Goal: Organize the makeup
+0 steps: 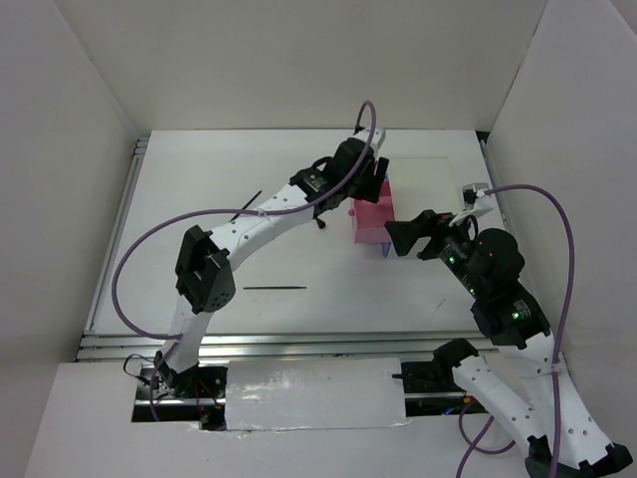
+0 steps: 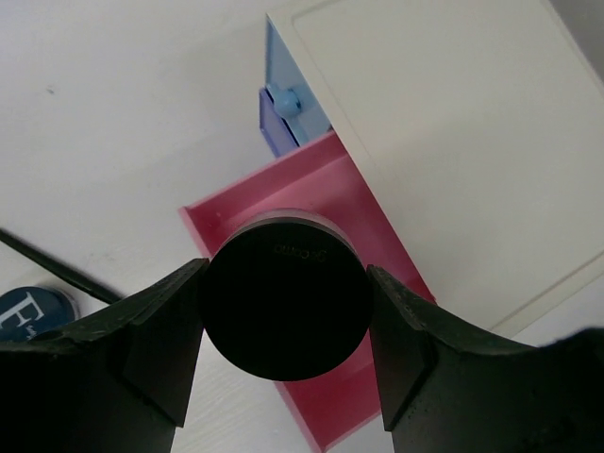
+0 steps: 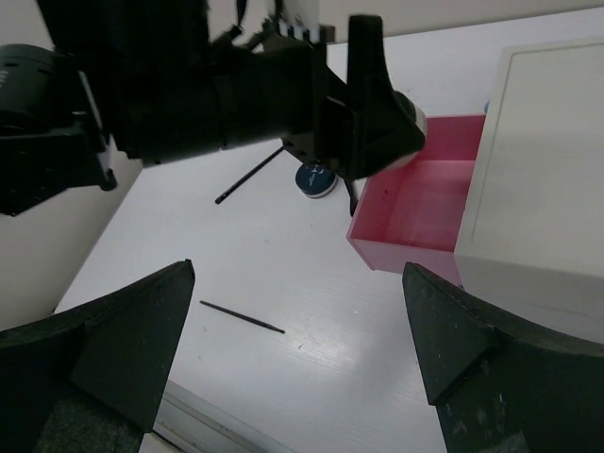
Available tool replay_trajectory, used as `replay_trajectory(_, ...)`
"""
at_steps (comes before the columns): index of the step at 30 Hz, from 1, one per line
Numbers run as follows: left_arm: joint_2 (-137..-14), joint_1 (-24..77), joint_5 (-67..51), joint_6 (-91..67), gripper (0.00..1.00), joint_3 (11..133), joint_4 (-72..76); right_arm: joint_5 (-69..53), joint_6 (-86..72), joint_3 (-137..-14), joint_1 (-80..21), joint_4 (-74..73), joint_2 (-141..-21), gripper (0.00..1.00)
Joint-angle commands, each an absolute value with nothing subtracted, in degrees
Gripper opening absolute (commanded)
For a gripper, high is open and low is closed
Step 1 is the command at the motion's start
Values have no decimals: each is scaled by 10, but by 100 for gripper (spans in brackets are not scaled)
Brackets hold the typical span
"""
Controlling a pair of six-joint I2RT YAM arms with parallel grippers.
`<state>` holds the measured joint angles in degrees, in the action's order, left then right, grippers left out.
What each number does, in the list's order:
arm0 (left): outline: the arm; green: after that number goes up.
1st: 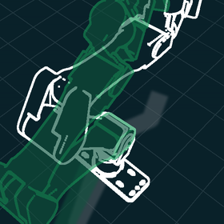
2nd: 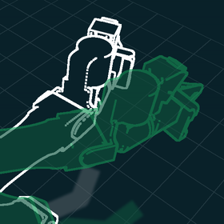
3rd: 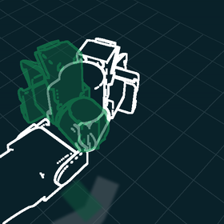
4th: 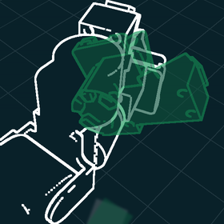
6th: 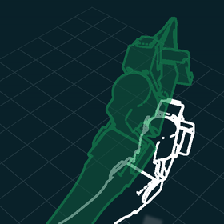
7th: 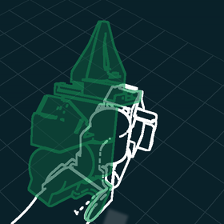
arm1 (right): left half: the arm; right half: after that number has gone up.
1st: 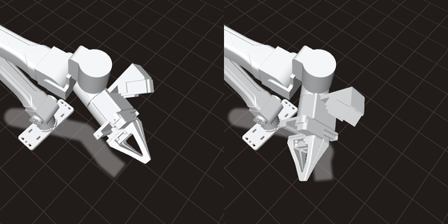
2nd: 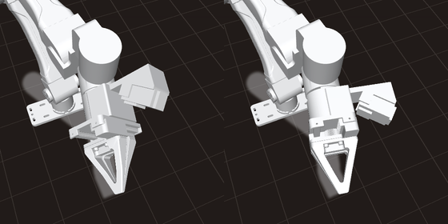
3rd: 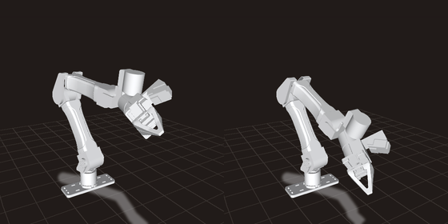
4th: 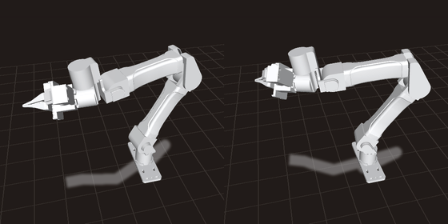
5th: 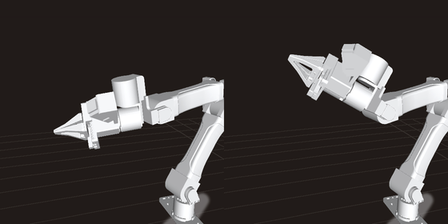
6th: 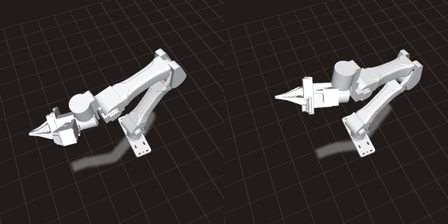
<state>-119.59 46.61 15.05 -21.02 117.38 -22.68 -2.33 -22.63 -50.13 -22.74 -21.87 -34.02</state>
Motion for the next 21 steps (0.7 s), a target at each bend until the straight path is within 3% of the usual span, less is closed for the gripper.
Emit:
replay_trajectory(1,-1216,474,145,-196,43,1203,-198,-17,-218,-503,-230,-203,-334,99)
replay_trajectory(6,-1254,474,144,-189,57,1228,-203,-18,-219,-500,-232,-201,-334,99)
replay_trajectory(8,-1266,475,147,-190,77,1241,-207,-18,-219,-500,-231,-202,-333,99)
replay_trajectory(9,-1268,474,149,-191,98,1244,-209,-18,-219,-499,-231,-201,-333,99)
replay_trajectory(16,-1193,475,168,-190,99,1178,-172,-18,-218,-499,-230,-201,-337,99)
replay_trajectory(19,-1146,475,234,-200,99,1153,-194,-14,-218,-502,-230,-202,-340,99)
replay_trajectory(21,-1111,473,337,-217,99,1108,-216,-7,-215,-509,-231,-208,-340,99)
